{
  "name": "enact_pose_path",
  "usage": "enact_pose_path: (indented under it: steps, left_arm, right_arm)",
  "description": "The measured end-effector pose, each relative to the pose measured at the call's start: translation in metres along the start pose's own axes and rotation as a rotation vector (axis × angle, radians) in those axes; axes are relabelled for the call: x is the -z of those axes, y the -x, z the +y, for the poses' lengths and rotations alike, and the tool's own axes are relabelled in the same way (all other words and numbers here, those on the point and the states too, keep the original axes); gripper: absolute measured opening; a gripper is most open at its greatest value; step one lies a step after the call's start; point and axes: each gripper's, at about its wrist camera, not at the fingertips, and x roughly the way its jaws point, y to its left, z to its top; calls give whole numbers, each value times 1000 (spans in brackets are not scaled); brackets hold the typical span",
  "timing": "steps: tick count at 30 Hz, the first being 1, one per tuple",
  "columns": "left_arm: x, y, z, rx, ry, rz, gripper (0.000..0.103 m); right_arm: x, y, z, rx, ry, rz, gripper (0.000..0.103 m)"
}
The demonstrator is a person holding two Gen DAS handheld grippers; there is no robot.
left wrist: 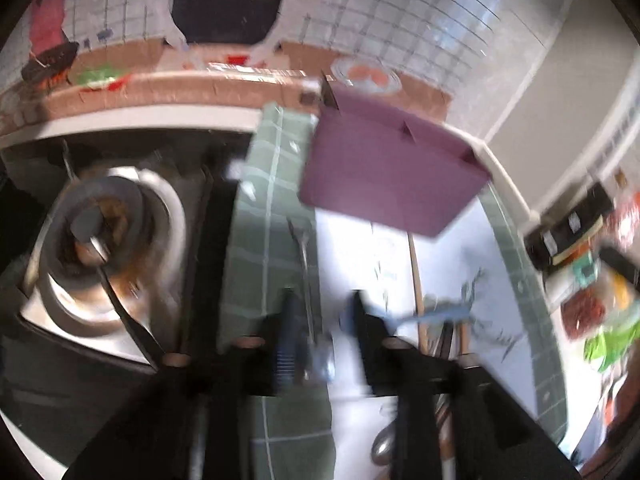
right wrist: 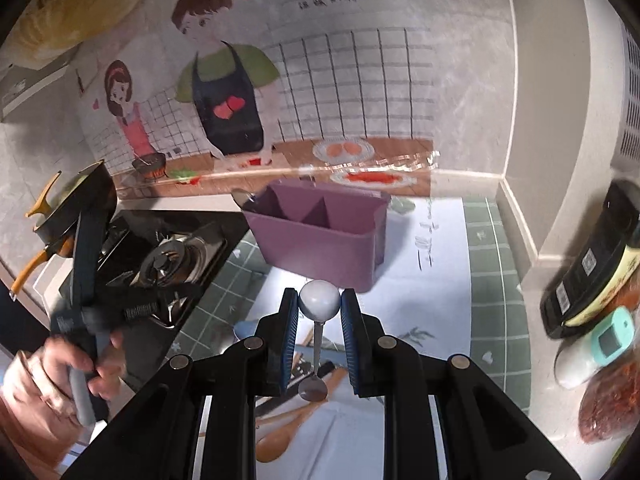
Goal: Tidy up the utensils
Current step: 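Carry both held spoons up over the purple holder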
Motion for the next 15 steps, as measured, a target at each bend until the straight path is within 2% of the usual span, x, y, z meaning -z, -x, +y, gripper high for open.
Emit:
enact_pose_path:
  steps: [1, 3, 5, 6, 7, 8, 11, 15]
  left_arm:
    - [13, -5, -1, 7, -19, -6, 54]
    - [26, -13, -4, -17, -49, -4, 54]
    - [25, -26, -4, -66, -52, 21, 53]
    - [20, -31, 0, -73, -29, 35, 45]
    - [13, -37, 4, -74, 4, 63, 29]
    - [7, -43, 7, -64, 23, 98, 24]
    - [-13, -62, 7, -39, 32, 193, 22]
    - [-32, -83, -4, -111, -22, 295, 22]
  right_arm:
    - [2, -2, -1, -1, -4, 7, 20]
    - [6, -5, 0, 4, -1, 16, 20]
    - [10, -7, 3, 15, 11, 23, 20]
    - [10, -8, 4, 15, 14, 26, 20]
    - [11, -9, 5, 12, 16, 29, 20]
    - [11, -9, 6, 10, 17, 29, 20]
    - [13, -9, 9, 12, 28, 27, 20]
    - [15, -9, 10, 7, 30, 31, 20]
